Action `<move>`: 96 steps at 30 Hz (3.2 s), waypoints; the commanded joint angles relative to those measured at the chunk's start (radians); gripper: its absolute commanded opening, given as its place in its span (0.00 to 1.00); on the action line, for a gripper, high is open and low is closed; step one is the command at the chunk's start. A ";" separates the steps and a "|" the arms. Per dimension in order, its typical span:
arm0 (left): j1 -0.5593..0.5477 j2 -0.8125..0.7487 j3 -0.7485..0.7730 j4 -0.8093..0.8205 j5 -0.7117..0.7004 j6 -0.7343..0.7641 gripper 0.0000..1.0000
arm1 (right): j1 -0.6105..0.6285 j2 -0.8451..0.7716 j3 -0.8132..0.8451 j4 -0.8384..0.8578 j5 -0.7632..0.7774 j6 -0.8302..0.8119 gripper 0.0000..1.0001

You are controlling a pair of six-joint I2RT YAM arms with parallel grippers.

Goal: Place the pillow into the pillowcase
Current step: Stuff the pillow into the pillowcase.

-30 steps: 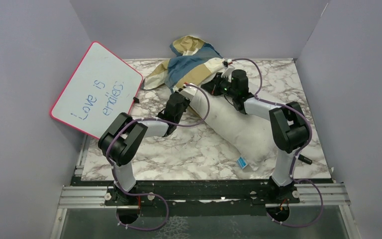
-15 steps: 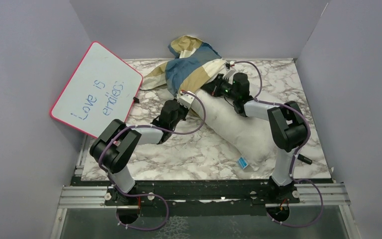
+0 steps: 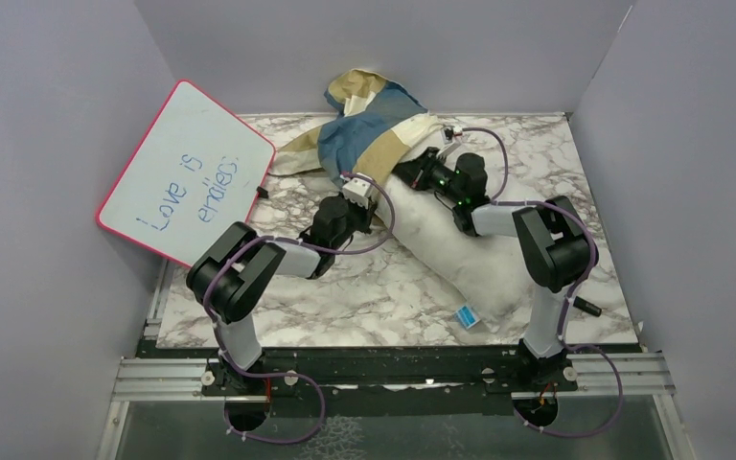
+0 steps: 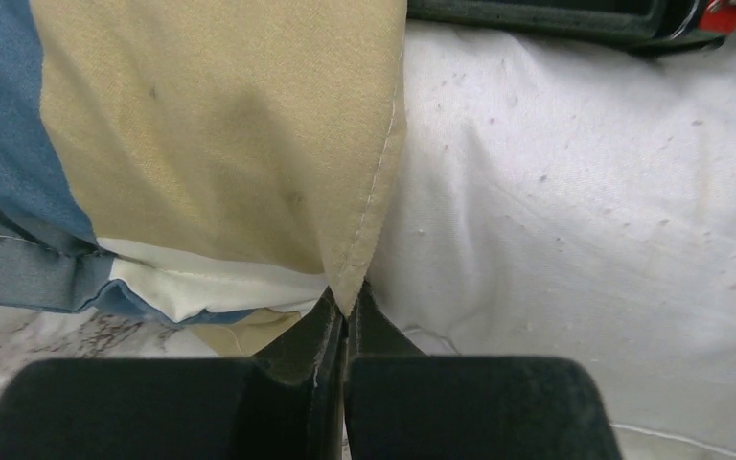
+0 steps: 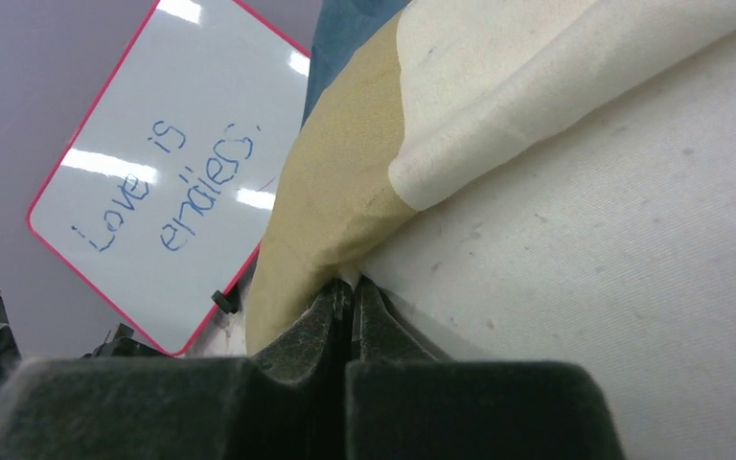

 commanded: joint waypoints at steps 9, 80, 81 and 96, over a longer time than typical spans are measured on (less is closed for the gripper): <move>-0.150 0.004 -0.046 0.175 0.163 -0.096 0.00 | 0.012 0.050 -0.075 0.024 -0.014 0.072 0.01; -0.080 0.204 0.777 -0.704 -0.265 0.459 0.79 | -0.184 -0.137 0.022 -0.577 -0.403 -0.354 0.04; -0.080 0.203 0.773 -0.713 -0.256 0.450 0.80 | -0.183 -0.137 0.022 -0.574 -0.403 -0.352 0.04; -0.127 0.215 0.744 -0.704 -0.392 0.514 0.36 | -0.182 -0.126 -0.007 -0.525 -0.397 -0.304 0.06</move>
